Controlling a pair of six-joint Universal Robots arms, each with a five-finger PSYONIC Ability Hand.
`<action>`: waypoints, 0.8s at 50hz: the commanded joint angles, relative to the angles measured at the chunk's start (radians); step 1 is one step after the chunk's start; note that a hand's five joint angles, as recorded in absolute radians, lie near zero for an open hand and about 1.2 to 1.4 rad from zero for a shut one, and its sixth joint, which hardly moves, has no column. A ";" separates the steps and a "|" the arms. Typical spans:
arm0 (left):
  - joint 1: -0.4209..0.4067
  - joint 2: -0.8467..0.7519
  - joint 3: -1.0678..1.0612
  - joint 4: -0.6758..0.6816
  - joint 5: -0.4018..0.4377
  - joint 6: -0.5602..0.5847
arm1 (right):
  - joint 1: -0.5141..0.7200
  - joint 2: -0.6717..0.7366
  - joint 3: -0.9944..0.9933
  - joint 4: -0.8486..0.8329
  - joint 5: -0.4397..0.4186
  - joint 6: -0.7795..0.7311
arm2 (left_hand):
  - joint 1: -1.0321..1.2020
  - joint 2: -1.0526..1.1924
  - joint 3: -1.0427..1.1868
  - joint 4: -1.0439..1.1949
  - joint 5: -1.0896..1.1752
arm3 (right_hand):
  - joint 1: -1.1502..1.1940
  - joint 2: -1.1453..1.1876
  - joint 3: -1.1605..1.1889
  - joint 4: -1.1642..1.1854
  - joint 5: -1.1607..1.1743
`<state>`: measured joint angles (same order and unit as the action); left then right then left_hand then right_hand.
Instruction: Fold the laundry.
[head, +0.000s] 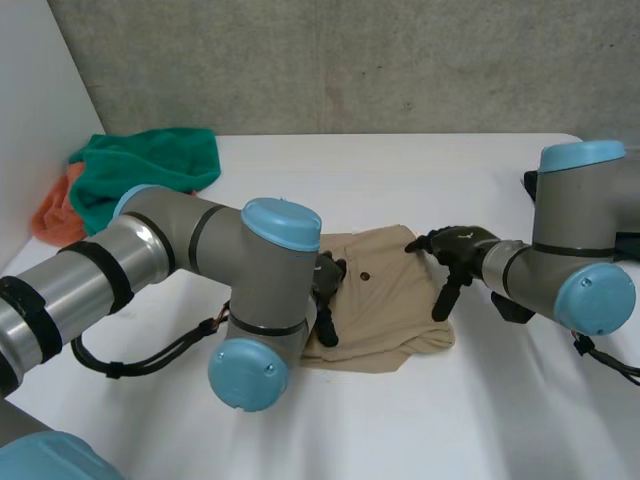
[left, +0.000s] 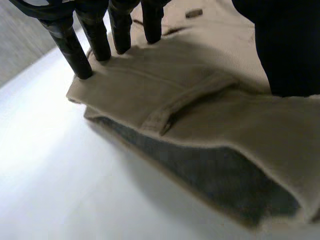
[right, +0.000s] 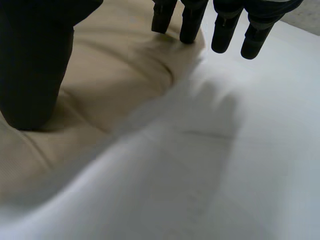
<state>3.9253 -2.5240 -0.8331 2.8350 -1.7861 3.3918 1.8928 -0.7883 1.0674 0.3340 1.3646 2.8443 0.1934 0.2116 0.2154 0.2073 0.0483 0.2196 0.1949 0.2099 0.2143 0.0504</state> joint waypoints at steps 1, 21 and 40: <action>-0.003 0.126 -0.015 -0.037 0.042 0.014 | -0.001 -0.091 0.031 -0.059 0.076 -0.088 | -0.018 -0.036 -0.040 -0.032 -0.047 | -0.045 -0.020 -0.035 -0.040 -0.050; 0.161 0.522 -0.179 0.184 0.708 -0.149 | 0.296 -0.424 0.845 -0.794 0.149 -0.144 | 0.020 0.002 -0.002 0.006 -0.009 | -0.045 -0.020 -0.035 -0.040 -0.050; 0.197 0.544 -0.236 0.153 0.887 -0.221 | 0.307 -0.141 0.668 -1.086 0.191 -0.236 | 0.026 0.008 0.004 0.012 -0.003 | -0.045 -0.020 -0.035 -0.040 -0.050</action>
<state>4.1256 -1.9797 -1.0678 2.9857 -0.8843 3.1690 2.2033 -0.9833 1.8241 -0.7353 1.5567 2.6409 0.1775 0.2060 0.1936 0.2039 0.0481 0.2195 0.1946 0.2099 0.2143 0.0497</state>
